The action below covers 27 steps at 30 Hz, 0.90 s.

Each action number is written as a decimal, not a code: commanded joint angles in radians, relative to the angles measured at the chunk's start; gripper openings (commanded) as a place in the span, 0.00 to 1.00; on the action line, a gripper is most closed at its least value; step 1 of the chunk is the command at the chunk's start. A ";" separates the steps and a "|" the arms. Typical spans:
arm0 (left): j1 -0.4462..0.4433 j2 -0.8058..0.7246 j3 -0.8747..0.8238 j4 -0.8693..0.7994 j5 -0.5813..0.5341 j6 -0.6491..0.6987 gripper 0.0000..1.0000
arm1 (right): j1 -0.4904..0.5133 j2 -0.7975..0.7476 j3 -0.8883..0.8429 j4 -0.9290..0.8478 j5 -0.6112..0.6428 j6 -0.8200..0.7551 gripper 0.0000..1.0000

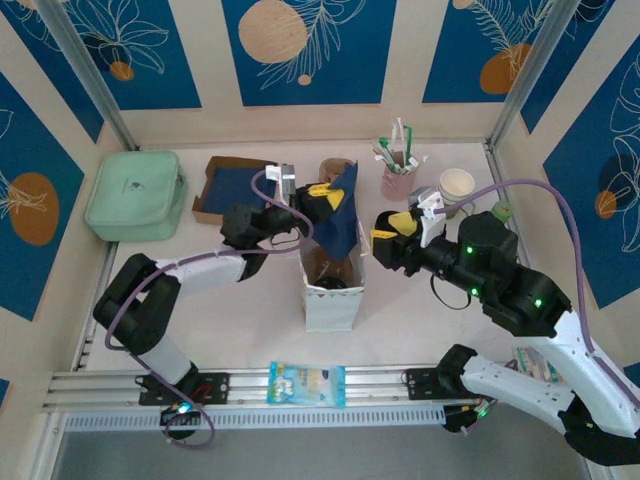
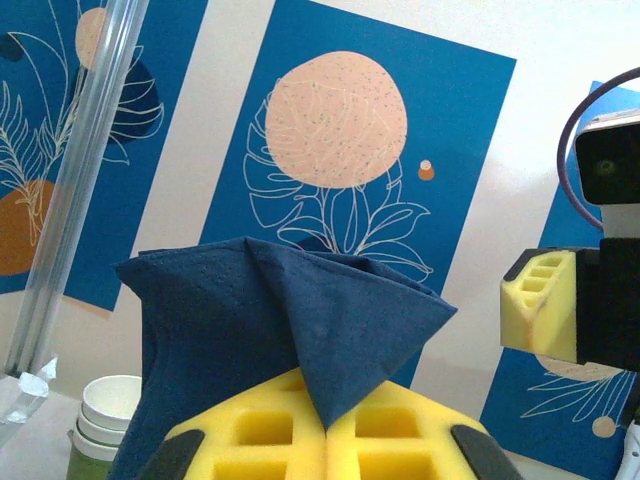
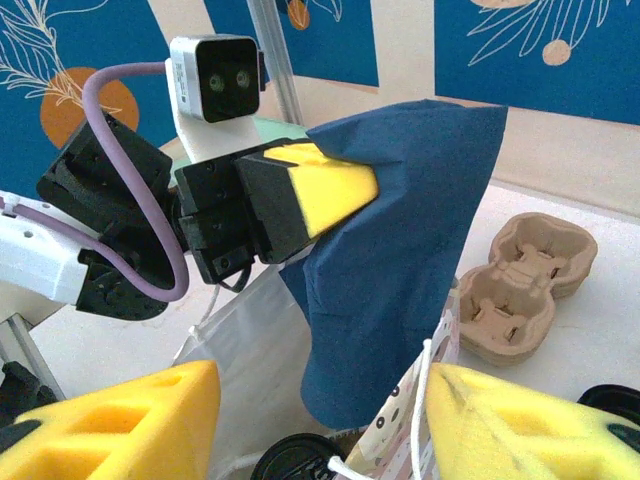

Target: Pack the takeout coffee

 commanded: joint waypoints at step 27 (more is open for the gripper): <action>0.034 -0.032 -0.072 0.054 -0.015 -0.022 0.44 | -0.028 0.010 -0.033 0.042 -0.047 0.037 0.57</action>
